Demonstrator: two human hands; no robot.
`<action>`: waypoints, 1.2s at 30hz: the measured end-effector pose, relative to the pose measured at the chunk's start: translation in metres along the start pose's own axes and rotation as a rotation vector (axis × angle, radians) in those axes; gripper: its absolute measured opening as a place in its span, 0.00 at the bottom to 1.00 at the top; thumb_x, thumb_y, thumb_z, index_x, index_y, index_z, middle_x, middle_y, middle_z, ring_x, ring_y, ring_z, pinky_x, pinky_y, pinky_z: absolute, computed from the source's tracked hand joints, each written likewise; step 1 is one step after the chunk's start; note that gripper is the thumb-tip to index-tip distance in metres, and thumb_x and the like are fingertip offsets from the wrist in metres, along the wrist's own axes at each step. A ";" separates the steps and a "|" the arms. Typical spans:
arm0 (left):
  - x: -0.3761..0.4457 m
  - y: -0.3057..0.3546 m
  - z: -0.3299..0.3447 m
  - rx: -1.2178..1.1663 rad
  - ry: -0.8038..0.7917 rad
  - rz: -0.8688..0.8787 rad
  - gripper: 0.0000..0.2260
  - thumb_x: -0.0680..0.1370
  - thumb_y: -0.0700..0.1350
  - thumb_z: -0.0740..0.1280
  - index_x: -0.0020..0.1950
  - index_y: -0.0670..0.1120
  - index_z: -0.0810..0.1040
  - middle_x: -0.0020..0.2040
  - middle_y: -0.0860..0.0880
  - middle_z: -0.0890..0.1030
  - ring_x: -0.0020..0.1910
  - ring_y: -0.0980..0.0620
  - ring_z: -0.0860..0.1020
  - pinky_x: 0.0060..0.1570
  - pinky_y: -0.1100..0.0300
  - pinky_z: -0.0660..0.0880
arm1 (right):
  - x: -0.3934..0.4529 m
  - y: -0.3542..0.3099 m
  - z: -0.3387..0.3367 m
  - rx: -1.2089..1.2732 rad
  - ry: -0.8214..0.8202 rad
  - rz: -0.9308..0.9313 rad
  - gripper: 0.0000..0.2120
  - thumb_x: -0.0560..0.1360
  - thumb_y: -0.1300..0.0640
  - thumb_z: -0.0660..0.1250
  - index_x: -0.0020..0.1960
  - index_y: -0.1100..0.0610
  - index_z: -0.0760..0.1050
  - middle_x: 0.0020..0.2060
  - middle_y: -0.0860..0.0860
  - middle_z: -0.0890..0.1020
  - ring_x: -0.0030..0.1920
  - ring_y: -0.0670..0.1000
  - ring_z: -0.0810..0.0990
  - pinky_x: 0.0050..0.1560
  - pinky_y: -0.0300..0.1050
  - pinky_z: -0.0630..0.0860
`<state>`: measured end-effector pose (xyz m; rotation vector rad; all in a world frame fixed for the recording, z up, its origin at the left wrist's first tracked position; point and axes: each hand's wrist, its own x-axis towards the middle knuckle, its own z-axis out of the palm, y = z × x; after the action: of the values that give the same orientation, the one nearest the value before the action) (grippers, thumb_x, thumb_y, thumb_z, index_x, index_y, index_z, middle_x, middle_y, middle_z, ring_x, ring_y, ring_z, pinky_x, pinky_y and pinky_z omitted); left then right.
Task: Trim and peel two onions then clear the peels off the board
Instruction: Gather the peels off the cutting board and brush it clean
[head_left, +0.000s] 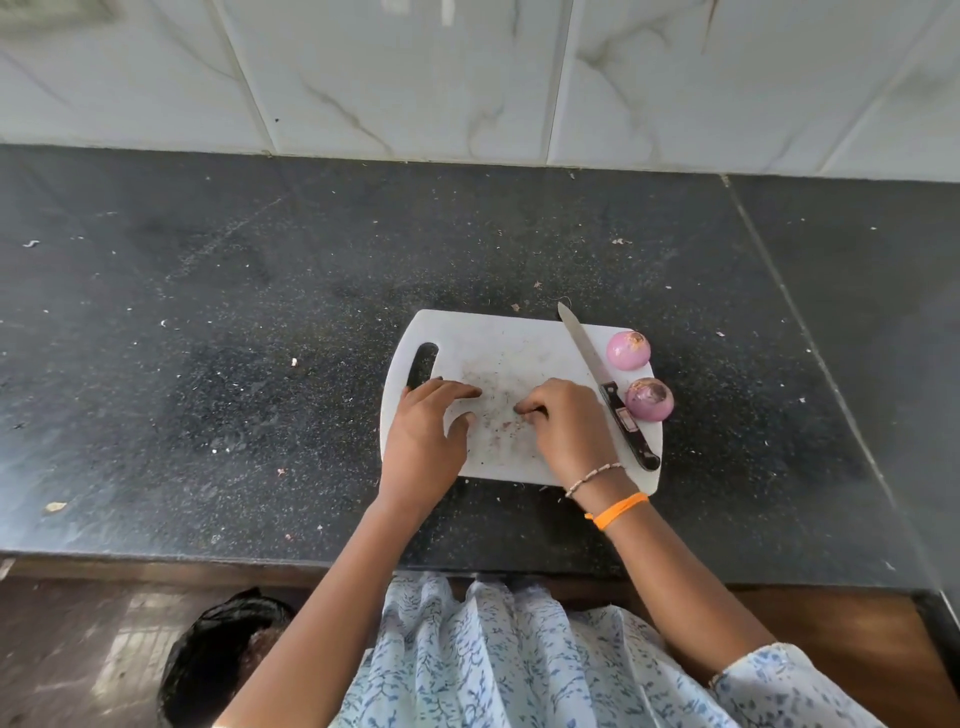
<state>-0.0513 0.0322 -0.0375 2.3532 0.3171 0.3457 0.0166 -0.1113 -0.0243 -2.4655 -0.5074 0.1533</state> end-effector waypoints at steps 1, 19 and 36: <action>-0.001 0.000 0.000 -0.004 0.010 -0.012 0.12 0.75 0.35 0.67 0.57 0.45 0.80 0.55 0.51 0.80 0.60 0.51 0.73 0.52 0.85 0.55 | -0.004 -0.005 0.004 -0.087 -0.023 -0.053 0.11 0.75 0.68 0.62 0.51 0.62 0.82 0.50 0.57 0.82 0.52 0.56 0.79 0.52 0.44 0.75; -0.063 0.011 -0.011 -0.317 0.325 -0.350 0.12 0.79 0.35 0.61 0.53 0.49 0.80 0.46 0.54 0.79 0.24 0.59 0.68 0.25 0.71 0.62 | 0.002 -0.001 -0.004 0.682 -0.076 0.209 0.08 0.68 0.70 0.72 0.38 0.58 0.83 0.38 0.55 0.85 0.42 0.52 0.83 0.50 0.45 0.80; -0.166 -0.099 -0.115 -0.745 0.964 -0.843 0.12 0.78 0.34 0.62 0.46 0.49 0.81 0.46 0.45 0.82 0.47 0.47 0.80 0.54 0.56 0.76 | -0.065 -0.201 0.129 1.230 -1.085 0.469 0.07 0.73 0.75 0.63 0.42 0.67 0.78 0.34 0.55 0.83 0.36 0.47 0.83 0.46 0.37 0.81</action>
<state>-0.2577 0.1211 -0.0513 1.0424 1.3006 0.9443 -0.1370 0.0828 -0.0107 -1.0623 -0.1107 1.5086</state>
